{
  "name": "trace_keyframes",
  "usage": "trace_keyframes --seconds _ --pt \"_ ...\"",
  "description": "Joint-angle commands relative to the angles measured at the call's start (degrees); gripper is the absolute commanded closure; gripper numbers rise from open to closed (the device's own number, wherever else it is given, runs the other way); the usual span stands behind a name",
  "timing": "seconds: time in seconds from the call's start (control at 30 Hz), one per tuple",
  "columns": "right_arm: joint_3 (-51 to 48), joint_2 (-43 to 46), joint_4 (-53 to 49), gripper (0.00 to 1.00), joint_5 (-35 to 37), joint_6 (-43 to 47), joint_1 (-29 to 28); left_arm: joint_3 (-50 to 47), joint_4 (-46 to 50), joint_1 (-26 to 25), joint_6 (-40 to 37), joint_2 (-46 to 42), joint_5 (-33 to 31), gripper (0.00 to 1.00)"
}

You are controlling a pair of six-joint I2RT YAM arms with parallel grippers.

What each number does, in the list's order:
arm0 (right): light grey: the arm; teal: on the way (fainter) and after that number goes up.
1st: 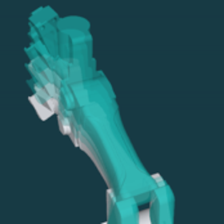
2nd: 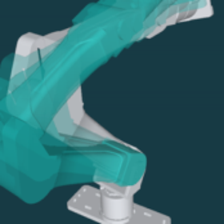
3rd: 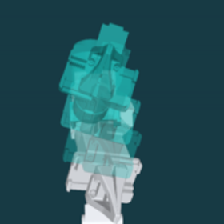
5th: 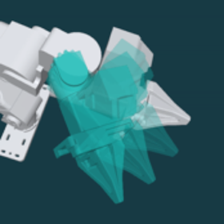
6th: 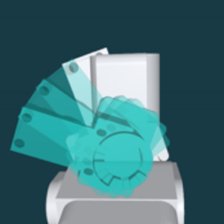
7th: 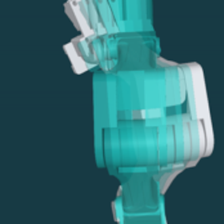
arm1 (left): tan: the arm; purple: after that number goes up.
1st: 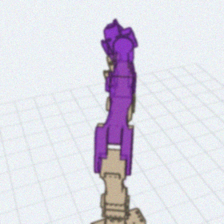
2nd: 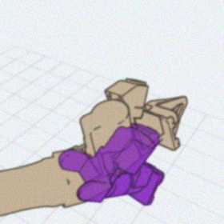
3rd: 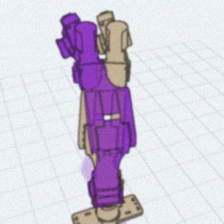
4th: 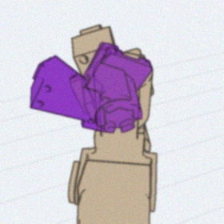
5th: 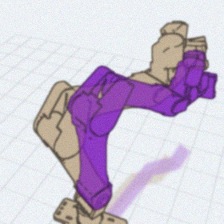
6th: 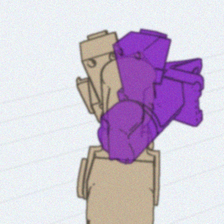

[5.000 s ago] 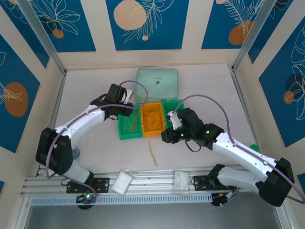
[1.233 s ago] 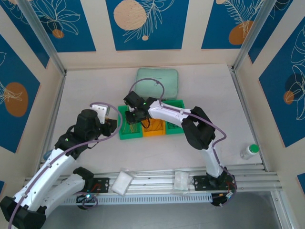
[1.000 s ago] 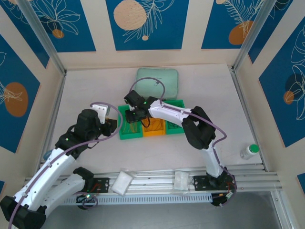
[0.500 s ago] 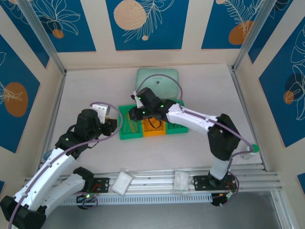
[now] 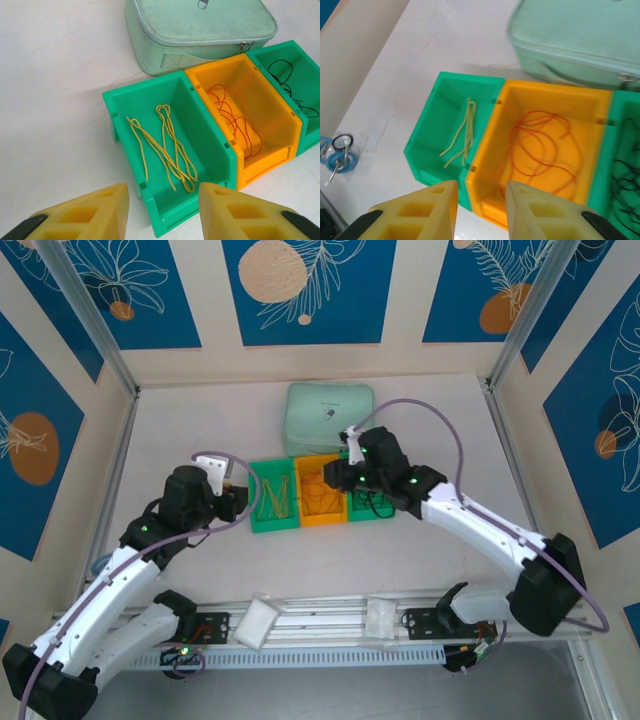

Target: Untangle the cables

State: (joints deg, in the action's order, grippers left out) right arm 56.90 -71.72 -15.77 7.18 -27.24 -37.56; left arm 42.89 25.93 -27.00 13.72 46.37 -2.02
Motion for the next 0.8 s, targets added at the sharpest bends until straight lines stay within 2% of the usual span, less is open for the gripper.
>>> trace_keyframes --seconds 0.0,0.13,0.23,0.43,0.77 --pt "-3.66 6.11 -2.73 0.67 1.90 1.05 4.17 -0.35 -1.65 0.49 -2.53 0.36 -1.35 0.59" --pt "-8.02 13.31 -5.26 0.64 1.09 1.20 10.54 -1.66 -4.66 0.46 -4.91 0.65 -1.68 0.57" --pt "-10.23 17.73 -7.42 0.63 -0.34 1.79 14.99 -4.39 -9.57 0.48 -6.48 0.10 -2.08 0.52" --pt "-13.17 23.36 -10.13 0.62 -2.91 2.62 21.16 -10.75 -19.49 0.55 -6.84 -0.50 -9.63 0.41" --pt "-15.42 22.50 -9.72 0.61 -6.36 2.67 23.21 -12.86 -22.88 0.87 -8.96 3.93 -17.38 0.26"
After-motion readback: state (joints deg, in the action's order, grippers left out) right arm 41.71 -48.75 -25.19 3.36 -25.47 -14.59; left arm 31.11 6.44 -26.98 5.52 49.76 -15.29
